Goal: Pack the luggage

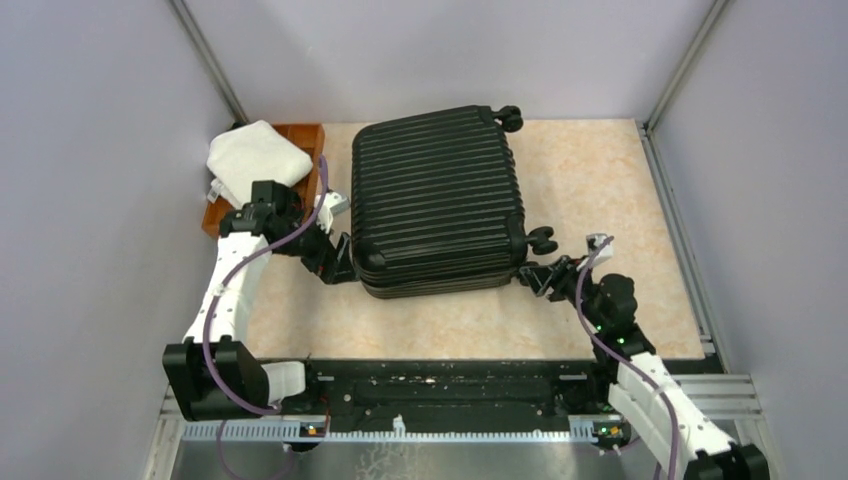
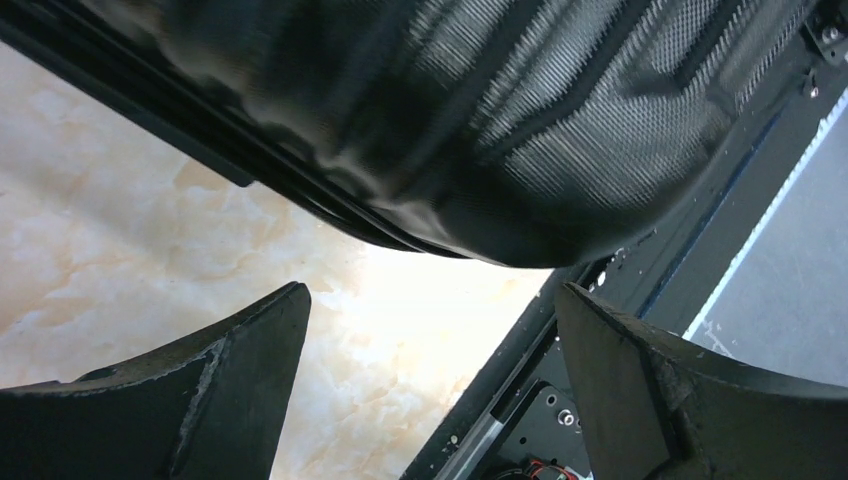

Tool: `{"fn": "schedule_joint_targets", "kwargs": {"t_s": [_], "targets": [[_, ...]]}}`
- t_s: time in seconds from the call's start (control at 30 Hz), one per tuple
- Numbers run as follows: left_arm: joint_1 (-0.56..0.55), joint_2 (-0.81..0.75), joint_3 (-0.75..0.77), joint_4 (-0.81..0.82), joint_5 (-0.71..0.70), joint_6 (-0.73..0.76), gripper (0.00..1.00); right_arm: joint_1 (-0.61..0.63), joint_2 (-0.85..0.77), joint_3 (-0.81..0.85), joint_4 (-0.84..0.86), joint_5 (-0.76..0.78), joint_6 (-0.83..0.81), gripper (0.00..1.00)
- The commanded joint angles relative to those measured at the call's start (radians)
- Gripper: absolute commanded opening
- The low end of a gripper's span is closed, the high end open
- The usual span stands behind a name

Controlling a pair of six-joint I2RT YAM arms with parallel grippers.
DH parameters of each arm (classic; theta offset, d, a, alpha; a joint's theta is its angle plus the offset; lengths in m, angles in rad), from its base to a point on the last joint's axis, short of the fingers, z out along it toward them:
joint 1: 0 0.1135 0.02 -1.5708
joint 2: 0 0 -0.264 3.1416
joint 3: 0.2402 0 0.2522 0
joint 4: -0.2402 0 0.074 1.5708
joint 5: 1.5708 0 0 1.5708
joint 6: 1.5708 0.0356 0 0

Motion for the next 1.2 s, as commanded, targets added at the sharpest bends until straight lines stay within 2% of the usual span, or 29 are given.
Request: {"fn": "schedule_joint_targets", "kwargs": {"t_s": [0.0, 0.13, 0.23, 0.33, 0.43, 0.53, 0.63, 0.8, 0.87, 0.97, 1.03, 1.17], "targets": [[-0.009, -0.07, -0.065, 0.034, 0.061, 0.096, 0.98, 0.041, 0.143, 0.018, 0.341, -0.12, -0.065, 0.56], [-0.013, -0.111, -0.088, 0.096, -0.005, 0.063, 0.98, 0.164, 0.27, 0.094, 0.351, -0.035, -0.143, 0.56], [-0.015, -0.139, -0.116, 0.233, -0.077, -0.057, 0.98, 0.268, 0.408, 0.148, 0.425, 0.025, -0.169, 0.56], [-0.02, -0.142, -0.154, 0.42, -0.103, -0.197, 0.98, 0.322, 0.551, 0.215, 0.501, 0.032, -0.164, 0.56], [-0.042, -0.09, -0.124, 0.525, -0.15, -0.299, 0.98, 0.365, 0.662, 0.298, 0.533, 0.04, -0.161, 0.56], [-0.042, -0.007, -0.043, 0.55, -0.199, -0.361, 0.98, 0.387, 0.72, 0.382, 0.5, 0.051, -0.165, 0.56], [-0.042, 0.049, 0.052, 0.526, -0.261, -0.388, 0.97, 0.388, 0.682, 0.391, 0.422, 0.087, -0.178, 0.59], [-0.041, 0.044, 0.09, 0.568, -0.288, -0.403, 0.77, 0.37, 0.485, 0.218, 0.315, 0.185, -0.212, 0.67], [-0.04, 0.026, 0.074, 0.624, -0.271, -0.414, 0.72, 0.32, 0.396, 0.137, 0.338, 0.175, -0.188, 0.68], [-0.04, 0.018, 0.073, 0.67, -0.245, -0.439, 0.72, 0.235, 0.317, 0.046, 0.392, 0.145, -0.176, 0.72], [-0.042, 0.035, 0.091, 0.669, -0.242, -0.452, 0.72, 0.195, 0.318, 0.032, 0.42, 0.132, -0.173, 0.75], [-0.041, 0.063, 0.114, 0.665, -0.254, -0.455, 0.72, 0.179, 0.464, 0.069, 0.558, 0.04, -0.188, 0.69]]}}
